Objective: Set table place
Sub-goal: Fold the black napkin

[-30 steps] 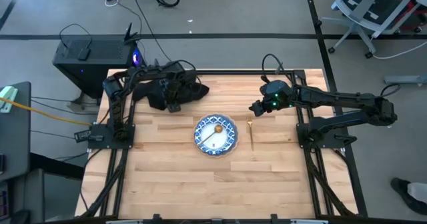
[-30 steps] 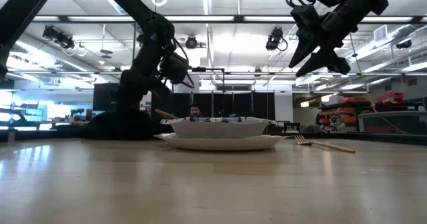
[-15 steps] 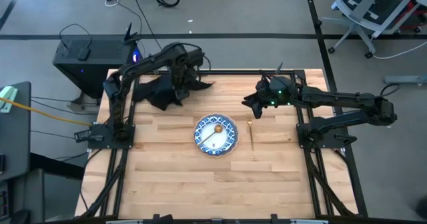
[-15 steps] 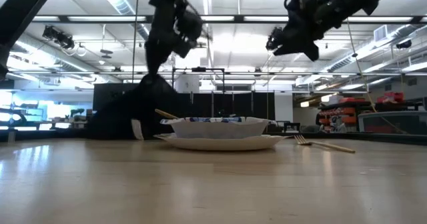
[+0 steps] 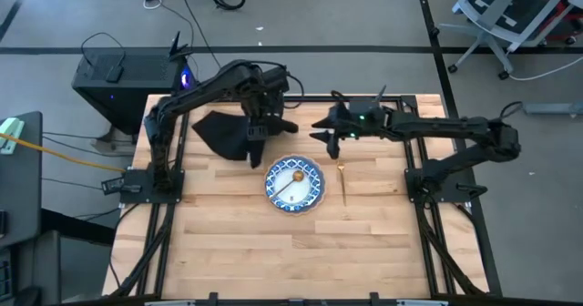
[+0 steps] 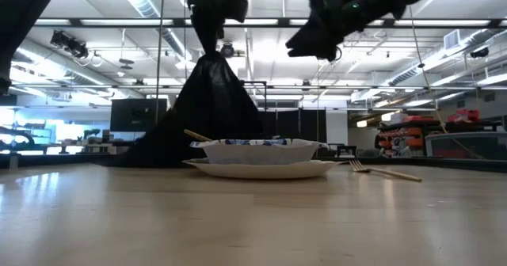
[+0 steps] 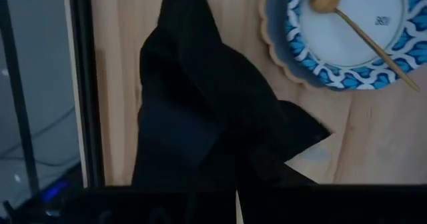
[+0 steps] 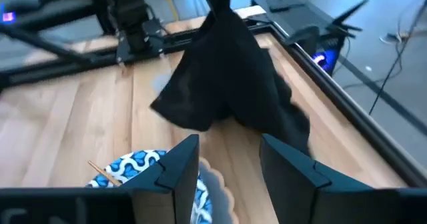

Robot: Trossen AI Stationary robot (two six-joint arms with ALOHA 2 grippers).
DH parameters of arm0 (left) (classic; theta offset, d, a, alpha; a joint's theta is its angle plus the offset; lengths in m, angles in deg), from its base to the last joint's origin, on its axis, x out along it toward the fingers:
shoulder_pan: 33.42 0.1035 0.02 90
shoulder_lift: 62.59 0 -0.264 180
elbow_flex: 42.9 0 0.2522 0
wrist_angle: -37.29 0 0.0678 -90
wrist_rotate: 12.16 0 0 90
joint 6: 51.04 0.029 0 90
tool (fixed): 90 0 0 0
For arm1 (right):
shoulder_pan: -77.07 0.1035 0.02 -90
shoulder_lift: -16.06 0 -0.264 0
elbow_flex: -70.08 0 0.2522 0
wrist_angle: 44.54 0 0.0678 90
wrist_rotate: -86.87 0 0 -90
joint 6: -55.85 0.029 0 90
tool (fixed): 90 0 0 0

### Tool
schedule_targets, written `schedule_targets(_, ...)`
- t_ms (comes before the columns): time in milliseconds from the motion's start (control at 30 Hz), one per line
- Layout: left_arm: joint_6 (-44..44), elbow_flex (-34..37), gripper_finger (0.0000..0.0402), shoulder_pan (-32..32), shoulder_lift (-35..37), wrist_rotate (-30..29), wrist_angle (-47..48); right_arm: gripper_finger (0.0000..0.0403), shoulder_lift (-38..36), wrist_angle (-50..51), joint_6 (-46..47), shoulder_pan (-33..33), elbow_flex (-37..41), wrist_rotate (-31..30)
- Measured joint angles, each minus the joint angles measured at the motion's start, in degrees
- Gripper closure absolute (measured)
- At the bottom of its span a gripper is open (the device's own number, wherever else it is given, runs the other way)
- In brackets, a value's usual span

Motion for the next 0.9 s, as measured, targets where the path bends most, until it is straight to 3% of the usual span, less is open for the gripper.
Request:
schedule_targets(133, 0.8, 0.7, 0.0398, -1.8, 0.0, -0.2, 0.0, 0.024, 4.6, 7.6, -6.9, -0.1, -7.8, 0.1)
schedule_targets(333, -5.1, 1.1, 0.0398, -3.0, 0.0, -0.3, 0.0, 0.024, 8.7, 14.9, -11.0, 0.3, -15.4, 0.1)
schedule_targets(500, -13.6, 1.1, 0.0398, -1.7, 0.0, -0.3, 0.0, 0.024, 8.8, 18.1, -11.1, 0.4, -17.3, -0.2)
schedule_targets(700, -17.3, 1.1, 0.0398, -2.6, 0.0, 0.0, 0.0, 0.024, 6.5, 18.9, -11.1, 0.4, -17.2, -0.4)
schedule_targets(900, -22.9, 1.1, 0.0398, -4.0, 4.4, 1.3, 0.0, 0.024, 4.8, 19.8, -11.1, 0.4, -17.2, -0.4)
